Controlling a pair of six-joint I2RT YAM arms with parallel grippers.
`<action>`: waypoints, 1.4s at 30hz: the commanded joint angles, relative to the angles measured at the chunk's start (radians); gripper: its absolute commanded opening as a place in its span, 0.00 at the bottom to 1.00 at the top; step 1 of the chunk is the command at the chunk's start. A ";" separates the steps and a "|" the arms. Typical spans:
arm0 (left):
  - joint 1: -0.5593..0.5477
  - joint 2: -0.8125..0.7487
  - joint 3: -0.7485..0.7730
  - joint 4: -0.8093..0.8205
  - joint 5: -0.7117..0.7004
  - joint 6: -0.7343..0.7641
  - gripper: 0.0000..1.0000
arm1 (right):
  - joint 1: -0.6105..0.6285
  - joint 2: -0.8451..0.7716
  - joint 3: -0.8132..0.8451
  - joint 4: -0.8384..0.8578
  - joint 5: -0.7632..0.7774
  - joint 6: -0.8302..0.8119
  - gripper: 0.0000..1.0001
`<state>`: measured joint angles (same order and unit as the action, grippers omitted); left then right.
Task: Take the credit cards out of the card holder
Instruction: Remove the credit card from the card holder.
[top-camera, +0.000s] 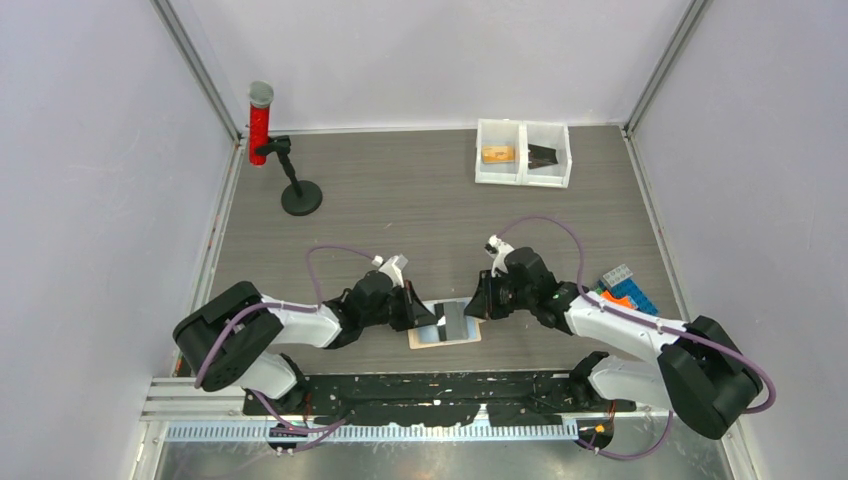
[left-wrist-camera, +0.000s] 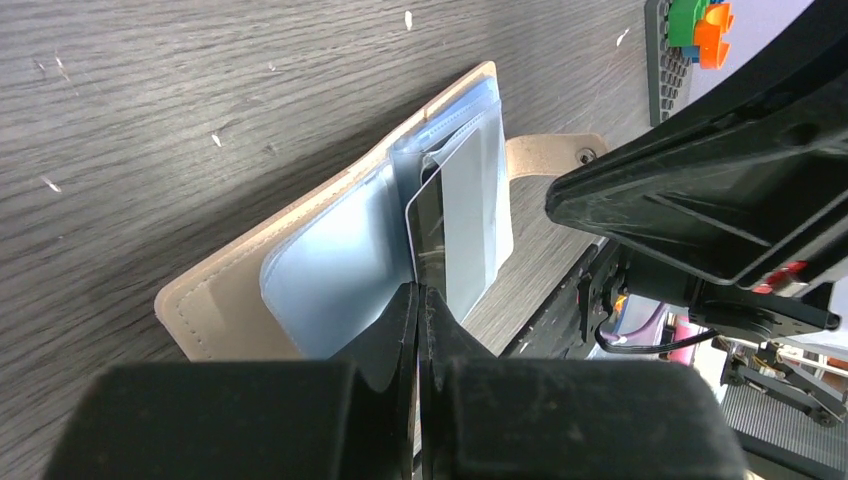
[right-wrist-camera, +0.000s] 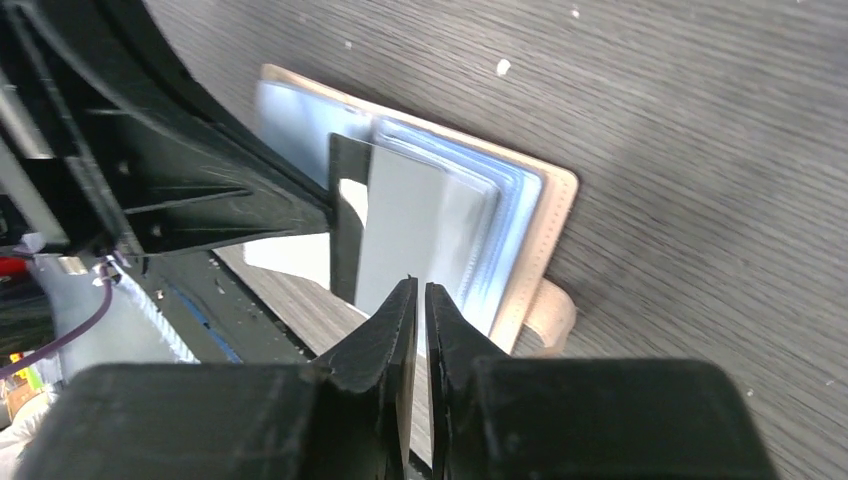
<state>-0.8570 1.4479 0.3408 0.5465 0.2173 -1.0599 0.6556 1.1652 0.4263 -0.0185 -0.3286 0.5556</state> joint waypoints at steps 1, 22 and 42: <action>0.003 -0.036 0.031 0.003 0.029 0.027 0.00 | 0.002 -0.031 0.045 0.010 -0.056 -0.021 0.16; 0.001 0.011 0.071 0.030 0.080 0.025 0.10 | 0.019 0.231 -0.062 0.266 -0.098 0.042 0.15; -0.024 0.118 0.051 0.256 0.087 -0.068 0.26 | 0.019 0.155 -0.088 0.239 -0.068 0.066 0.15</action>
<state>-0.8665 1.5837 0.3870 0.6640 0.2893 -1.1011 0.6666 1.3476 0.3485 0.2981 -0.4488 0.6357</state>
